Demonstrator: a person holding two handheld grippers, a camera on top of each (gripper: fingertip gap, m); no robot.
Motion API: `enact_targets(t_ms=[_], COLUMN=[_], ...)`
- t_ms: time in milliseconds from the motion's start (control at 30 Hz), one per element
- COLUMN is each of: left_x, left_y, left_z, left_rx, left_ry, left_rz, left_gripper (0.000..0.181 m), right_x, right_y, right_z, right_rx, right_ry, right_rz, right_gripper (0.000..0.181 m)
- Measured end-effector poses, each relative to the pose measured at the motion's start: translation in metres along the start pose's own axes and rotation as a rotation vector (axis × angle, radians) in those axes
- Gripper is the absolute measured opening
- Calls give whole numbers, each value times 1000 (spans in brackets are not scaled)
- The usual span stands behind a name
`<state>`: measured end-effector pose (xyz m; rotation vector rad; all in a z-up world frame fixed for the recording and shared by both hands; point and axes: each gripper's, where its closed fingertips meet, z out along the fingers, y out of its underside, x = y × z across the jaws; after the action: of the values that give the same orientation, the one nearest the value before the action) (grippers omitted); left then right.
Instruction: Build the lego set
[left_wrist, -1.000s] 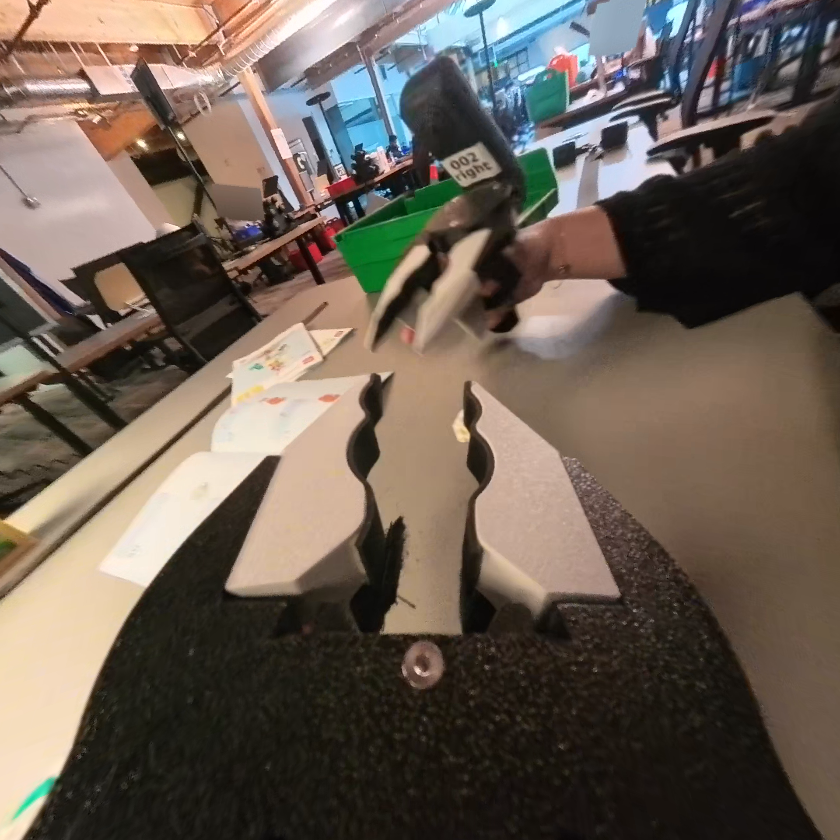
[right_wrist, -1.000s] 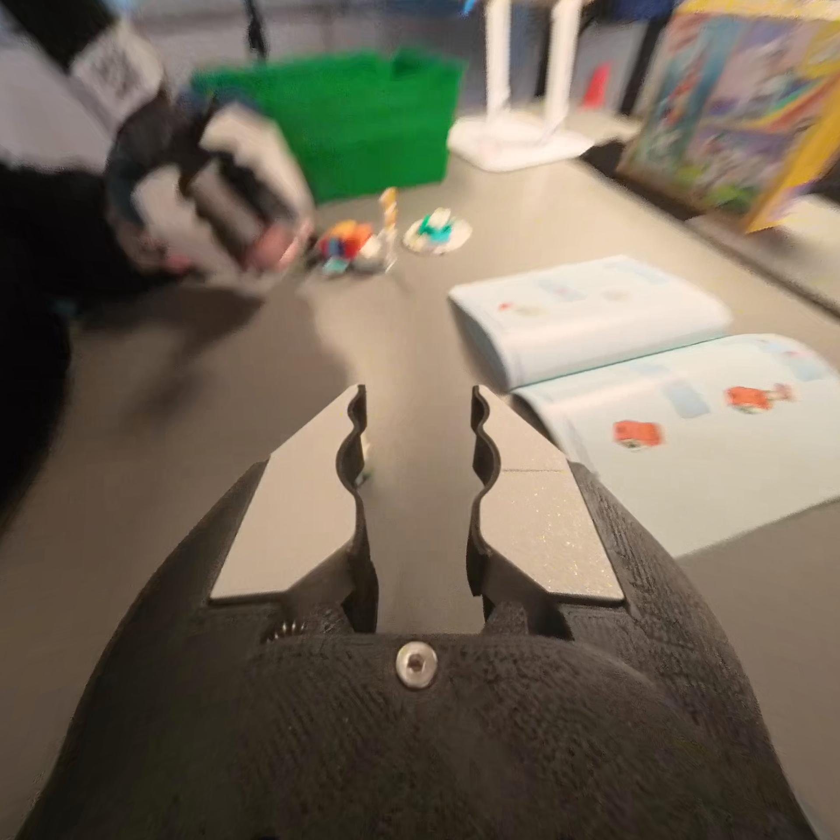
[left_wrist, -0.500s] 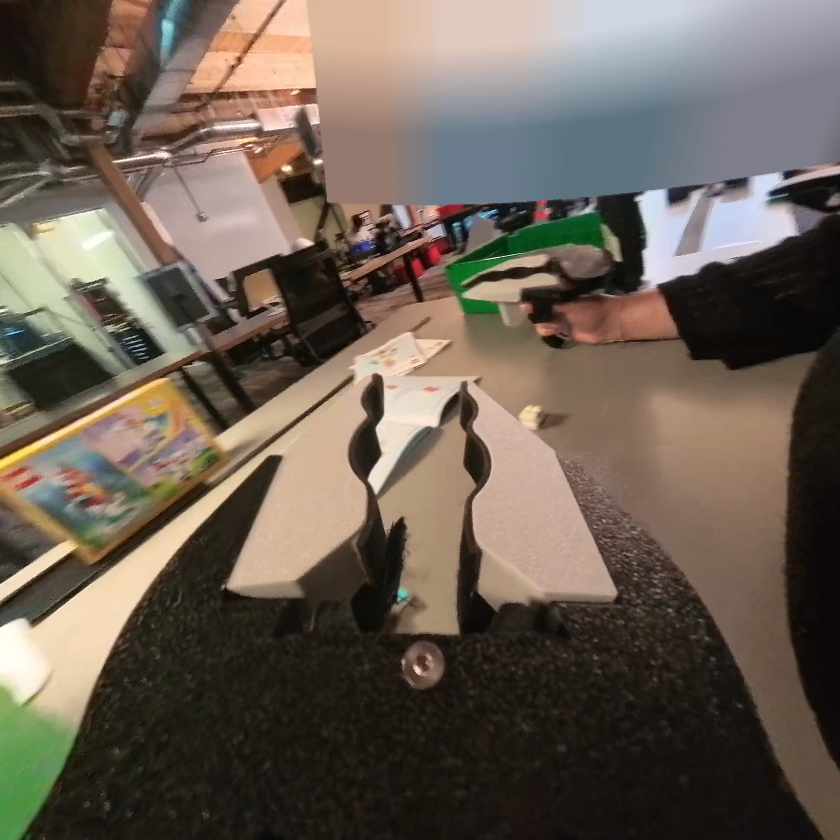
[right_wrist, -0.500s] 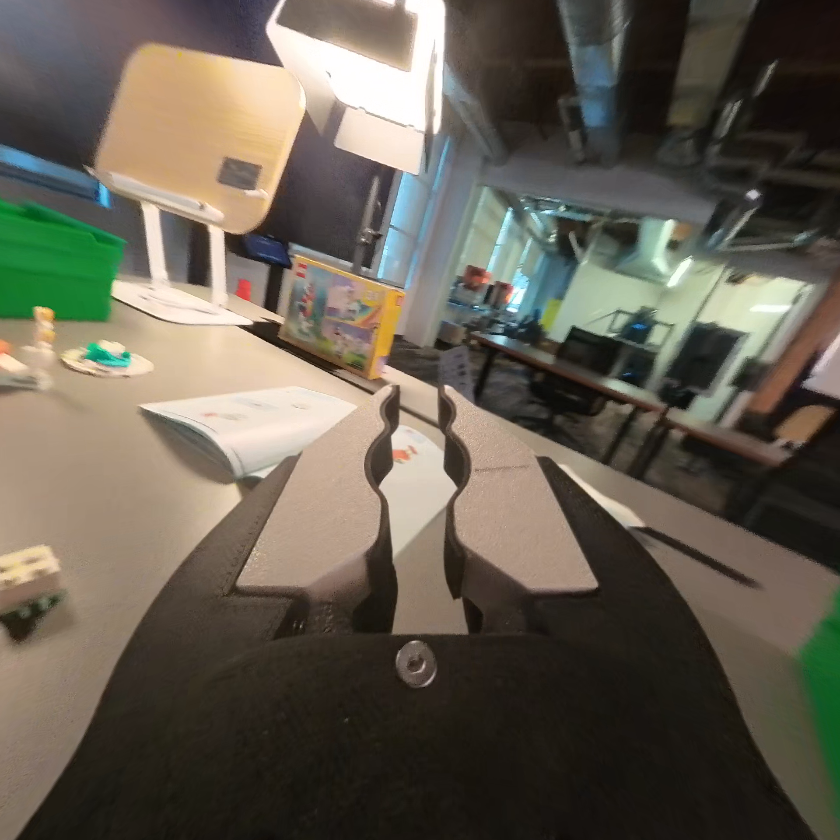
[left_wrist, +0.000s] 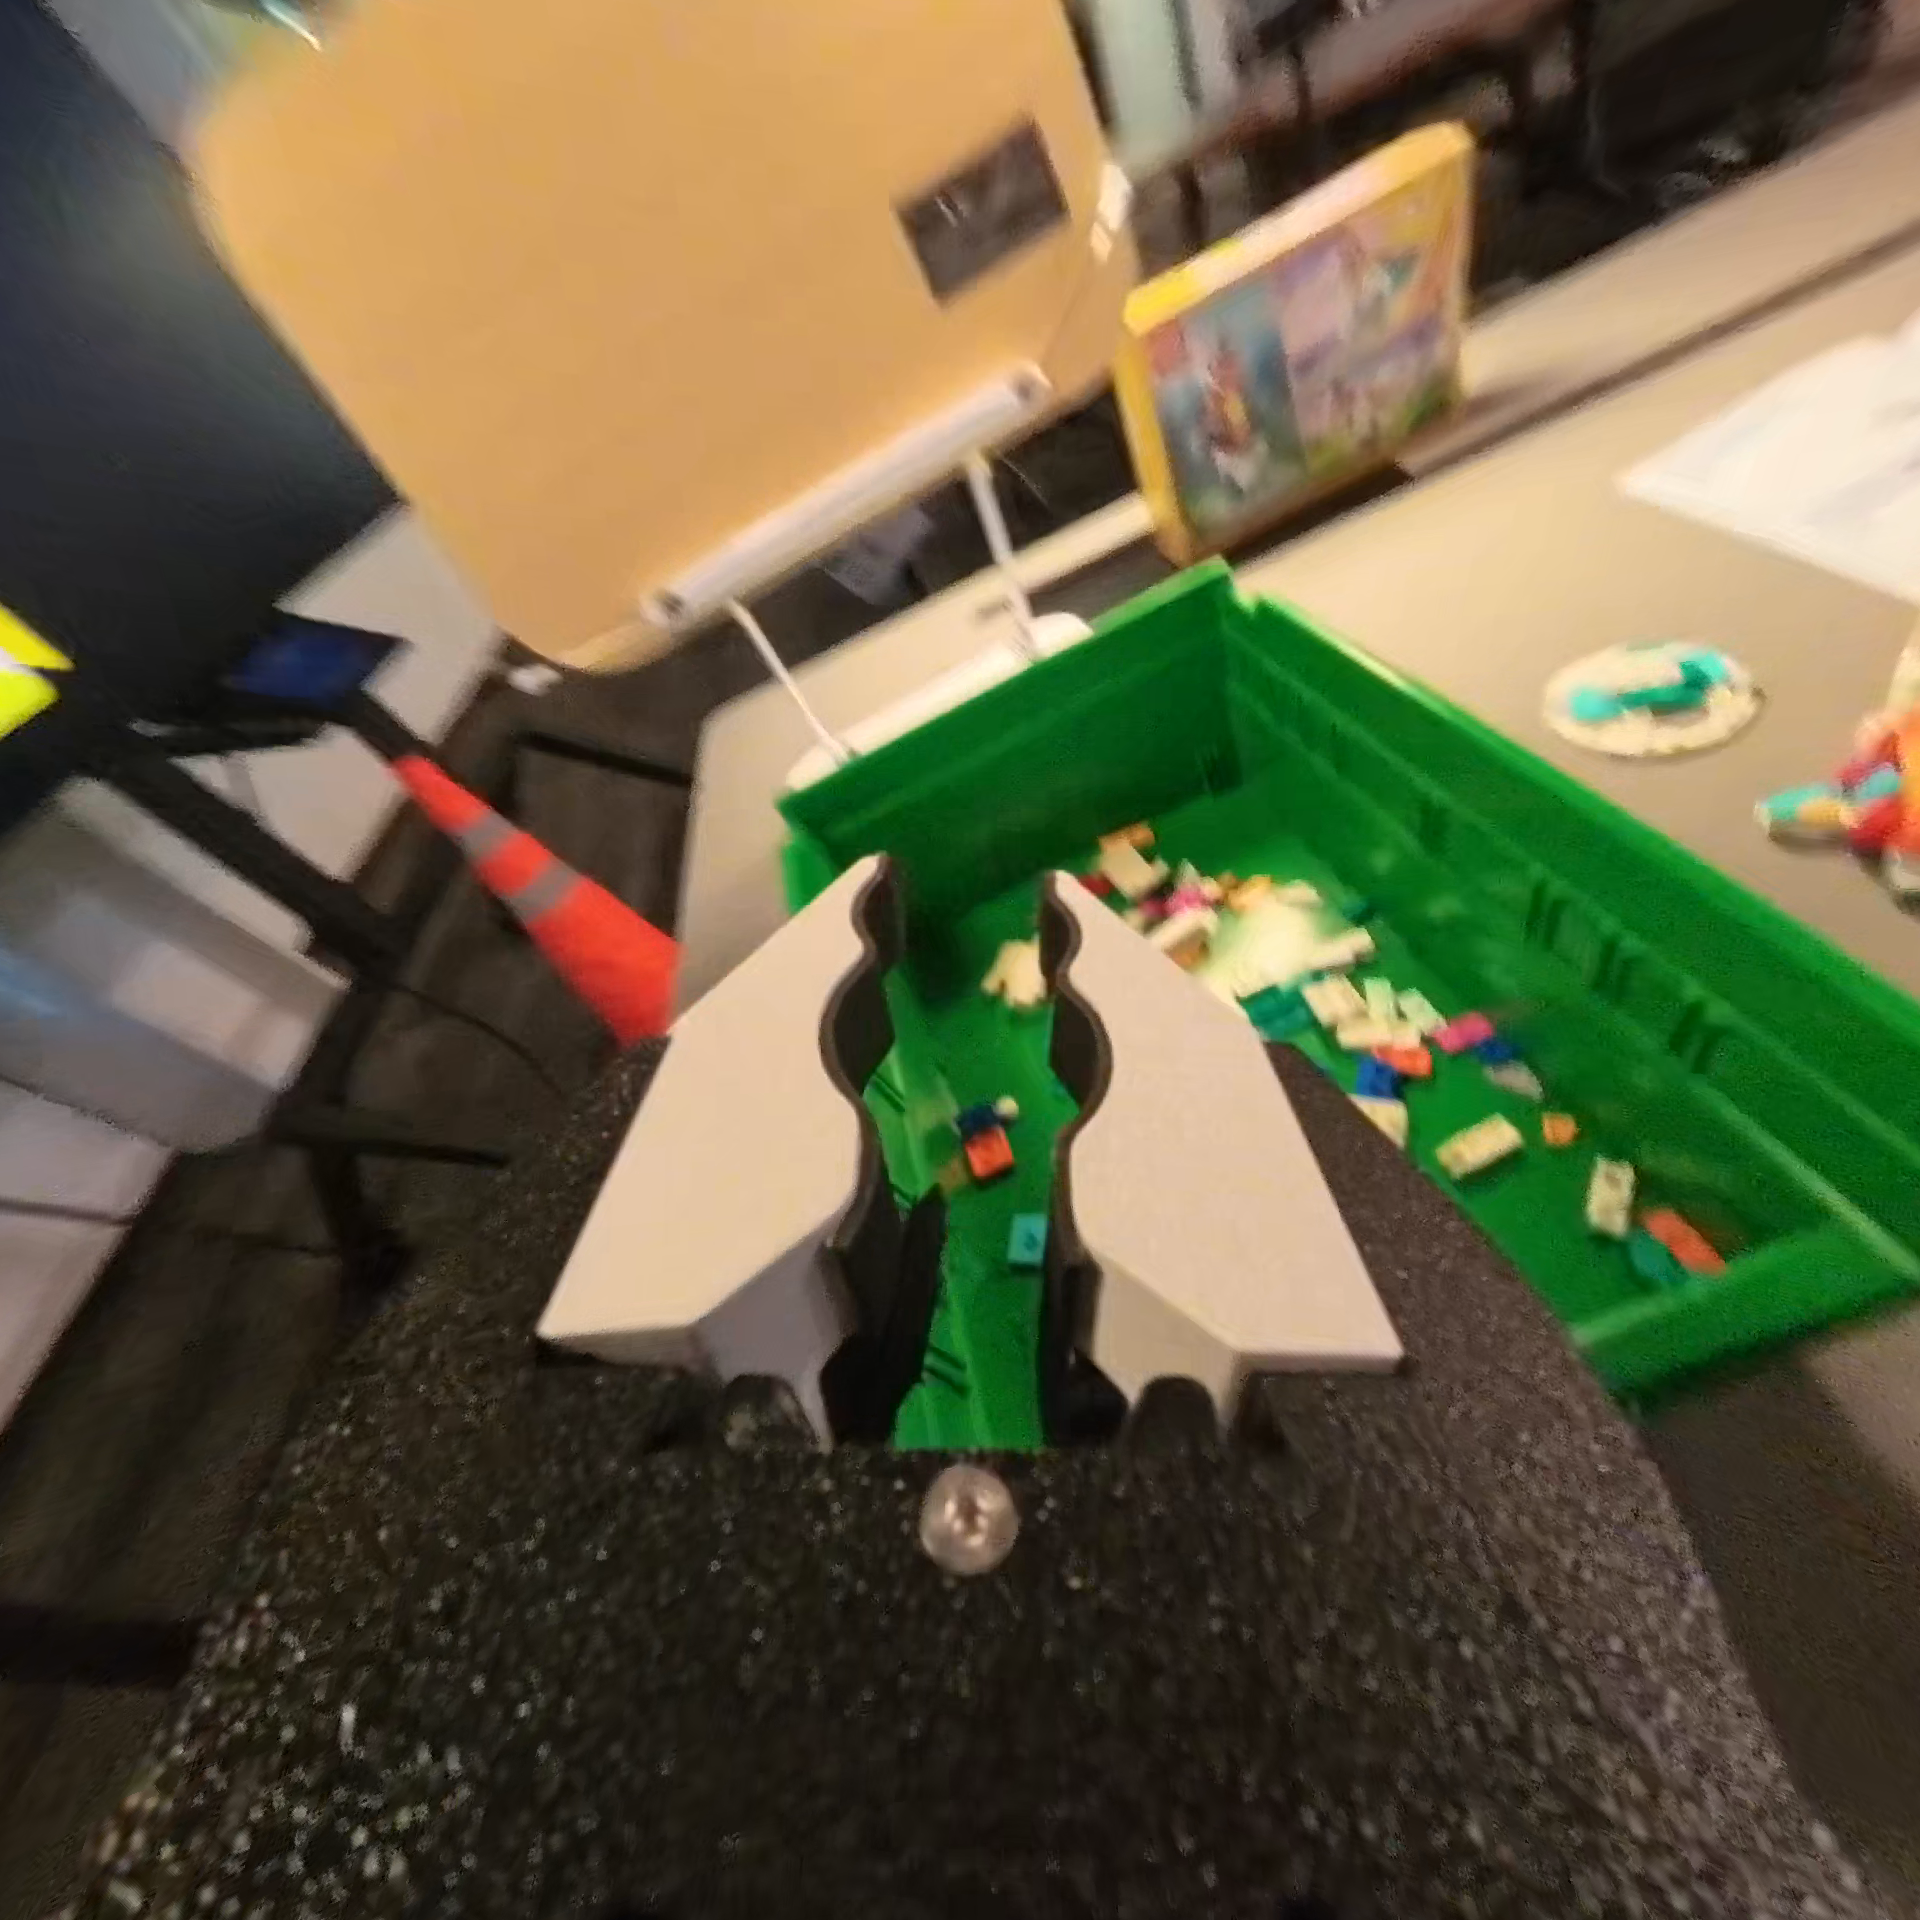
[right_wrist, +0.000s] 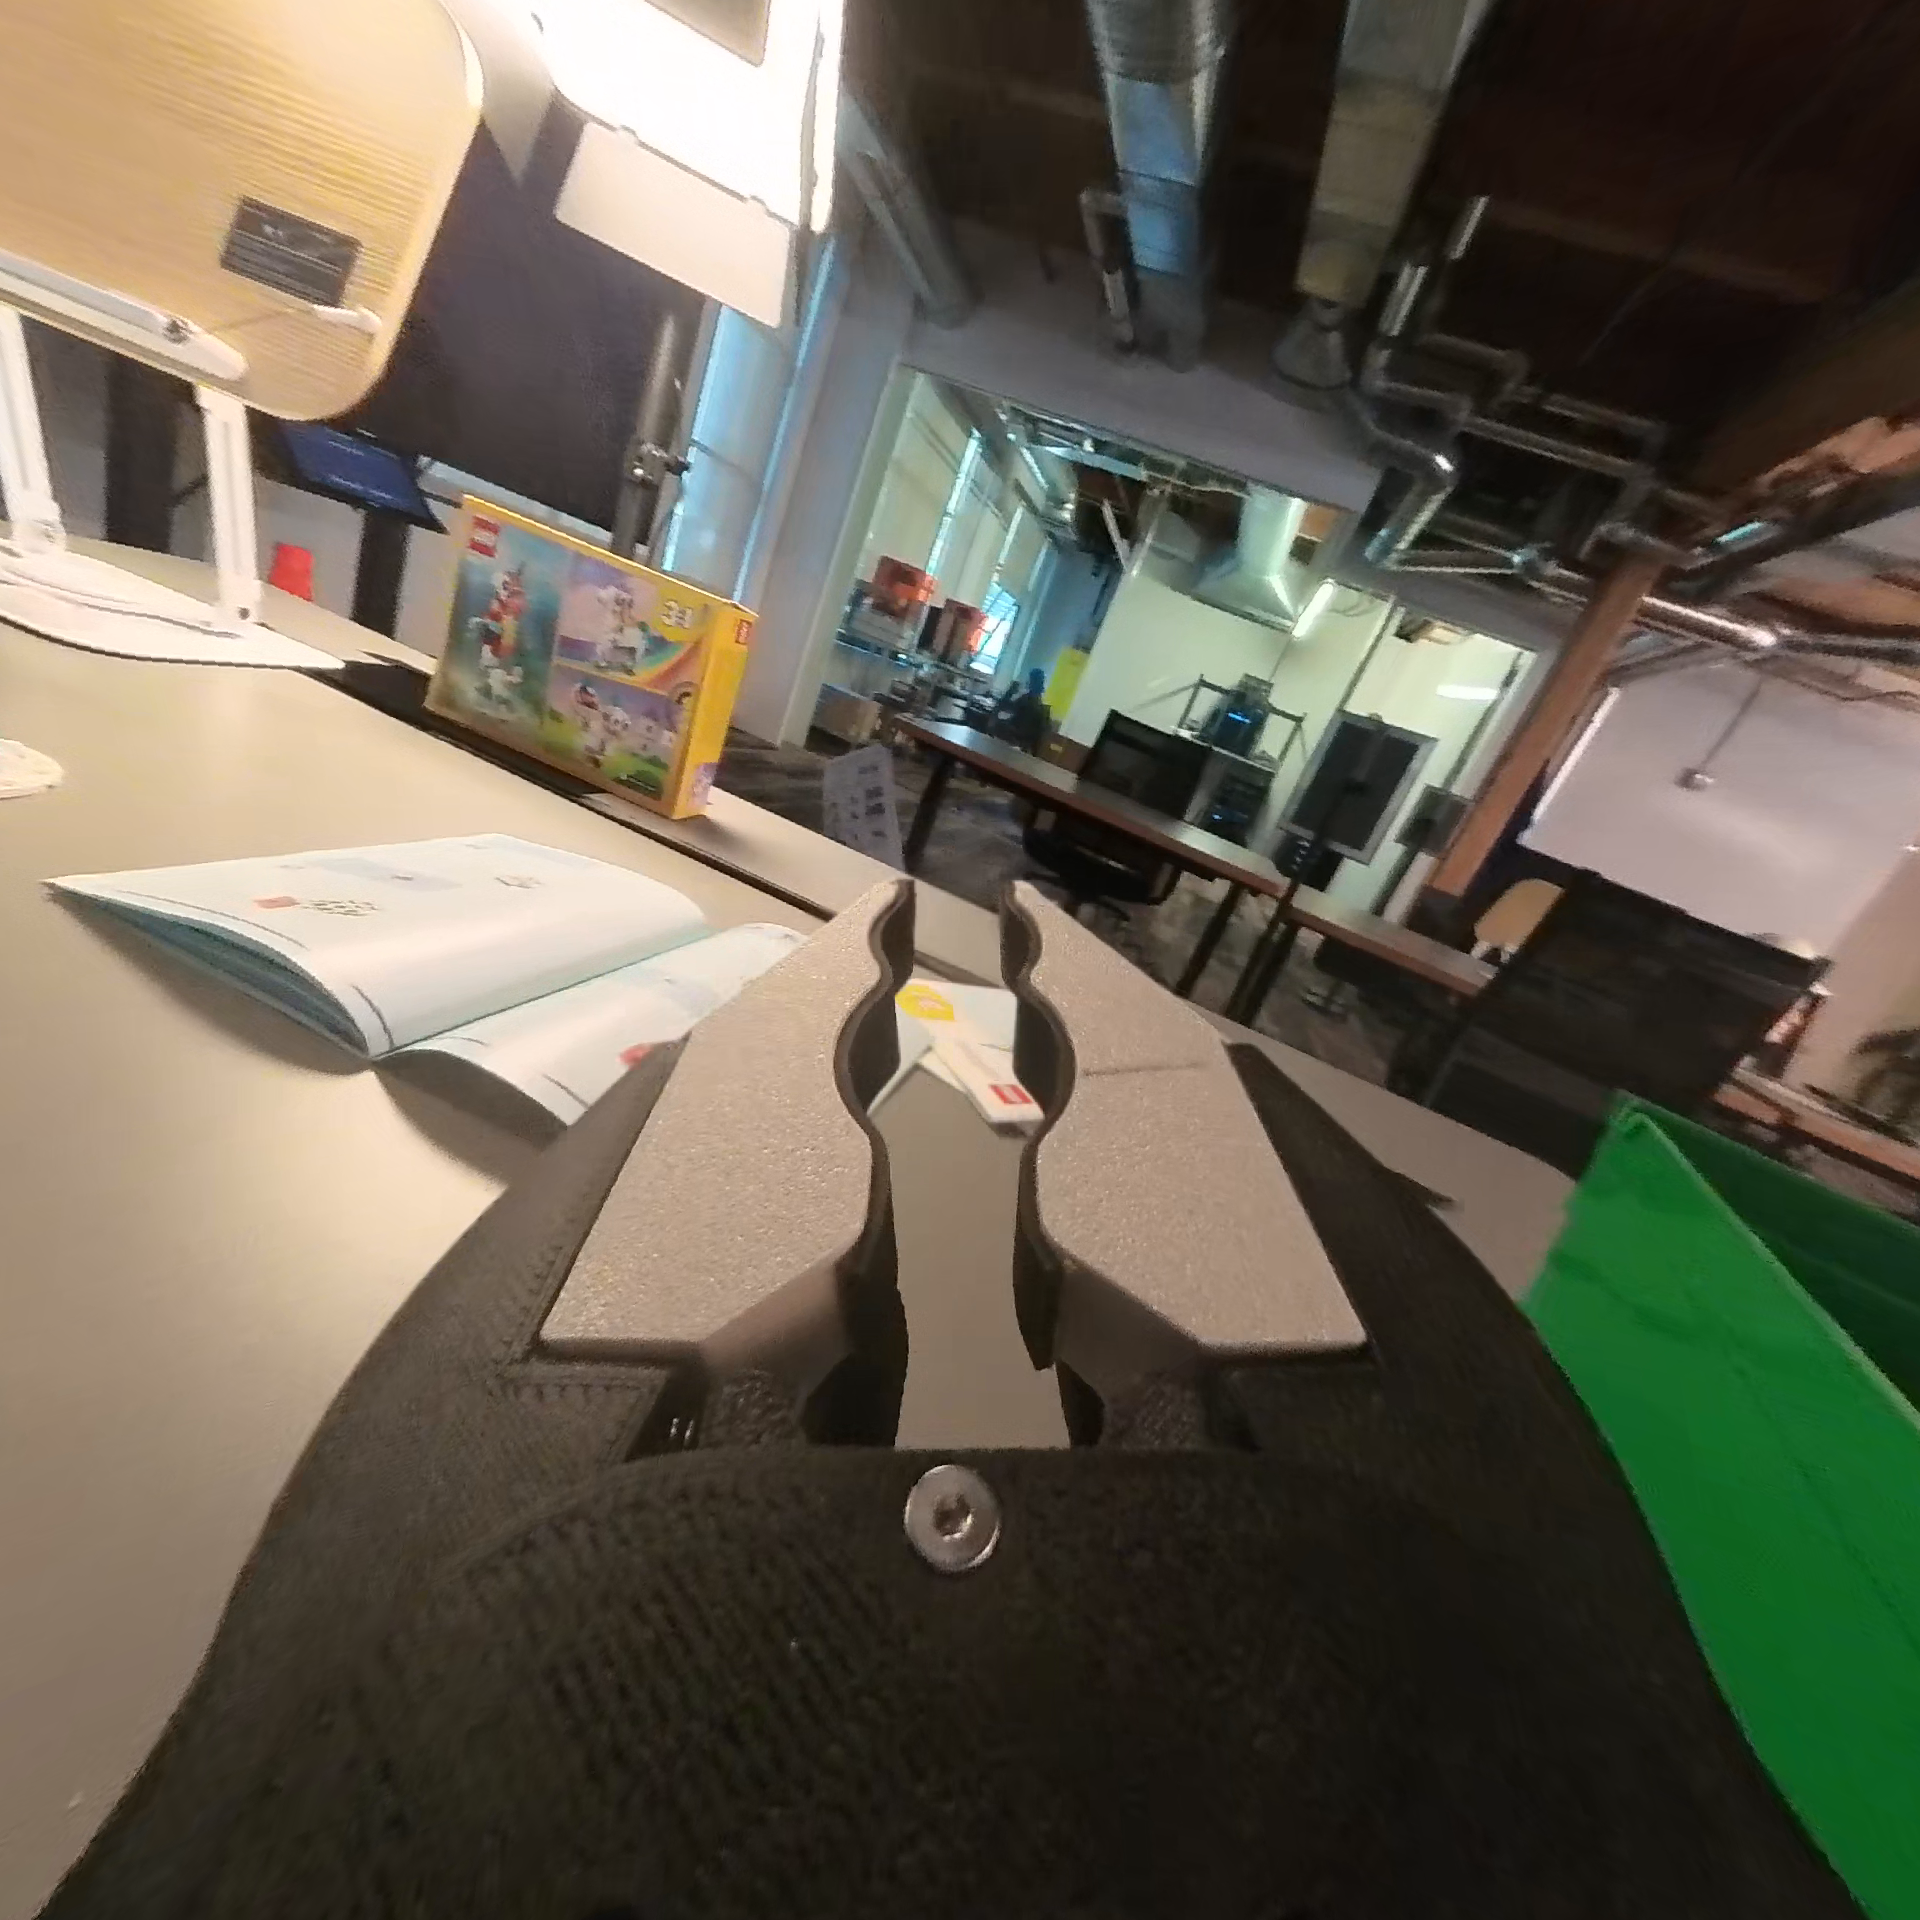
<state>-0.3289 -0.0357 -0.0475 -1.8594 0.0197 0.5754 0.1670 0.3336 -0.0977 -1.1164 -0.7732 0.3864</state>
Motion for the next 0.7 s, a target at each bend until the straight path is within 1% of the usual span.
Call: enact_targets(t_ms=[67, 133, 200, 267, 300, 367, 467, 500, 600, 700], left_x=[8, 22, 34, 41, 42, 43, 33, 31, 27, 15], left_y=[19, 42, 66, 86, 93, 106, 128, 134, 148, 156], left_z=[12, 23, 32, 40, 45, 53, 62, 65, 68, 70], left_rx=[-118, -281, -438, -575, -628, -734, -918, -975, -1124, -1241], left_ry=[149, 304, 428, 511, 533, 577, 596, 600, 626, 579], left_rz=[18, 101, 258, 437, 517, 634, 812, 825, 756, 745], left_gripper=[25, 27, 28, 25, 20, 17, 9, 10, 13, 13], right_x=[6, 12, 17, 20, 21, 22, 22, 22, 21, 22], right_y=[2, 4, 6, 8, 8, 9, 9, 9, 9, 8], right_z=[-1, -2, -2, -2, -2, -2, -3, -2, -3, -3], right_rx=[-16, -28, -42, -50, -53, -58, -62, -63, -60, -56], right_ry=[46, 84, 112, 132, 141, 148, 148, 146, 138, 132], right_rz=[-21, -32, -36, -38, -40, -45, -50, -50, -44, -33], right_gripper=[13, 13, 13, 12, 12, 12, 12, 12, 12, 12])
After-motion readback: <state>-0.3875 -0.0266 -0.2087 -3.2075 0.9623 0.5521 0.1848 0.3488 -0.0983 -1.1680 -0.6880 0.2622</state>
